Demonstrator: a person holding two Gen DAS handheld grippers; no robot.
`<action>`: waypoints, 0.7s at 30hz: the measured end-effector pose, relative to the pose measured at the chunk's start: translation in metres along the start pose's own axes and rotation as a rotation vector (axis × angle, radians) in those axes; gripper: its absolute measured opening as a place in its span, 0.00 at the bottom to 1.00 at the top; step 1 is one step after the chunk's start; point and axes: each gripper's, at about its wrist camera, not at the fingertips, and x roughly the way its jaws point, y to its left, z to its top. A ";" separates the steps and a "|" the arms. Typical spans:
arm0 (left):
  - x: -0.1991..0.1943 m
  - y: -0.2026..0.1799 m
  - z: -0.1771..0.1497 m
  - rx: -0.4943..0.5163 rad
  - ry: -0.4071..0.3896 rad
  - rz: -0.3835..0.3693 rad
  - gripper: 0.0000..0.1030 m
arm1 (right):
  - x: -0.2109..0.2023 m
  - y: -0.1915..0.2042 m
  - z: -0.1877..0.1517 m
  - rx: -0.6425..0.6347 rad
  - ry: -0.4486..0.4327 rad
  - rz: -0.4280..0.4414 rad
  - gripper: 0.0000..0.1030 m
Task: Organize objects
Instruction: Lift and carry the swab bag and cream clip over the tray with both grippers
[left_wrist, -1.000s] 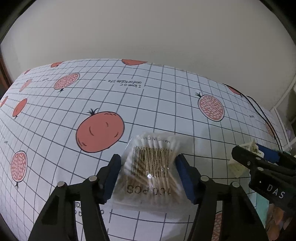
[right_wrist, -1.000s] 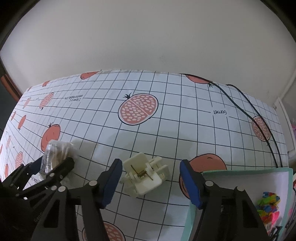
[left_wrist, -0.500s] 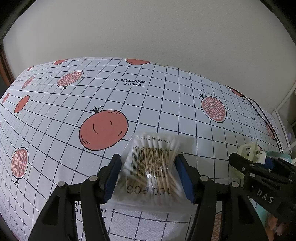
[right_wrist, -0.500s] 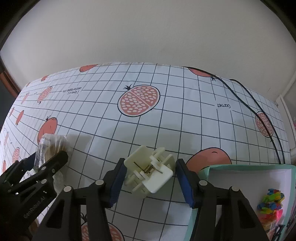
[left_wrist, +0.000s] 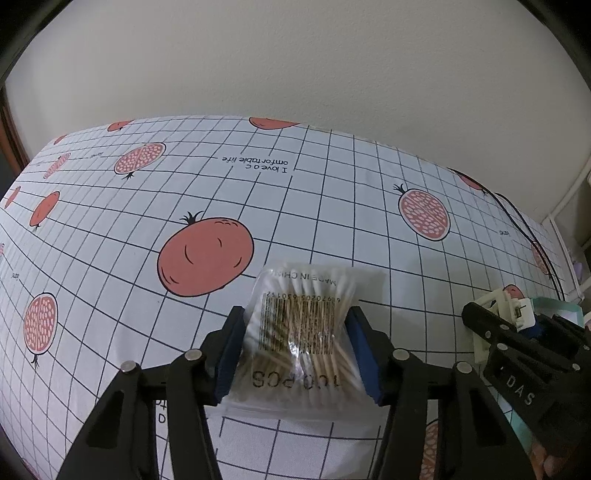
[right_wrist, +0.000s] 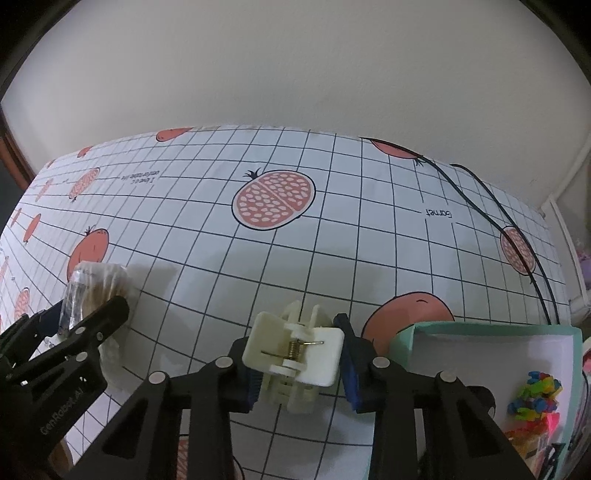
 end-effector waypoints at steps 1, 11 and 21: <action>0.000 0.000 -0.001 -0.001 0.000 0.000 0.53 | 0.000 0.000 0.000 -0.001 0.001 0.000 0.35; -0.006 -0.004 -0.007 0.008 0.018 0.003 0.45 | -0.012 0.006 -0.014 -0.004 0.005 0.021 0.35; -0.030 -0.001 -0.016 -0.039 0.026 -0.007 0.44 | -0.048 0.004 -0.026 0.026 -0.045 0.072 0.35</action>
